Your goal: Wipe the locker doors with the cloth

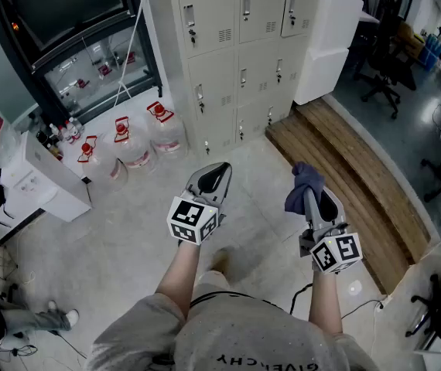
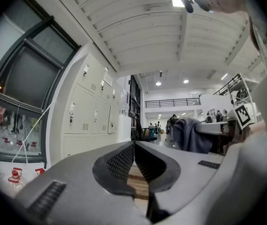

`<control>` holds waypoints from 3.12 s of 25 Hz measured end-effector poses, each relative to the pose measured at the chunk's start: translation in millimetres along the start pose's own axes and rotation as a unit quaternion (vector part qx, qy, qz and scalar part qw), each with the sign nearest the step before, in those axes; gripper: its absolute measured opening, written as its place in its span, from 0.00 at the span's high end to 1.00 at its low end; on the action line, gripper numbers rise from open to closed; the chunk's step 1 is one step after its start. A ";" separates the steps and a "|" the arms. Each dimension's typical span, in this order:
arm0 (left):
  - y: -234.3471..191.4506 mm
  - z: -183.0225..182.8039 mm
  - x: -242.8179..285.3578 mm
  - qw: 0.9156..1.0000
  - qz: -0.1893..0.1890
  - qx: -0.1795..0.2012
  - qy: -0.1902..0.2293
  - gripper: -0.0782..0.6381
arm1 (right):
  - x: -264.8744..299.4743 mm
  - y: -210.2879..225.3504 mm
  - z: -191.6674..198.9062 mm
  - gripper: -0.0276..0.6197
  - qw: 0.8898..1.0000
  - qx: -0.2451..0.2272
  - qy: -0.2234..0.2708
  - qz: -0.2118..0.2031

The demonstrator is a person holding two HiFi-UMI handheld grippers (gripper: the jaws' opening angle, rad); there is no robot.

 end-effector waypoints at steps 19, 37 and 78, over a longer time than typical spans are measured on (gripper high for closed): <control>-153.4 0.3 159.6 0.998 0.057 -0.010 -0.026 0.88 | 191.4 68.1 29.8 0.84 0.998 0.022 -0.026 0.055; -231.4 -25.5 224.2 0.998 0.066 -0.001 -0.013 0.88 | 318.0 105.9 12.9 0.84 0.998 0.022 -0.011 0.050; -374.5 -123.8 527.9 0.993 -0.115 -0.002 0.006 0.88 | 688.0 313.4 -115.8 0.84 0.974 -0.056 0.052 -0.211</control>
Point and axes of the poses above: the fingertips, and each gripper's own axes: x forward along the fingers, y to its right, z out of its underside, the point moved 3 cm from there along -x, backward along the fingers, and after that the axes turned 7 degrees about -y, right-handed, at the moved point
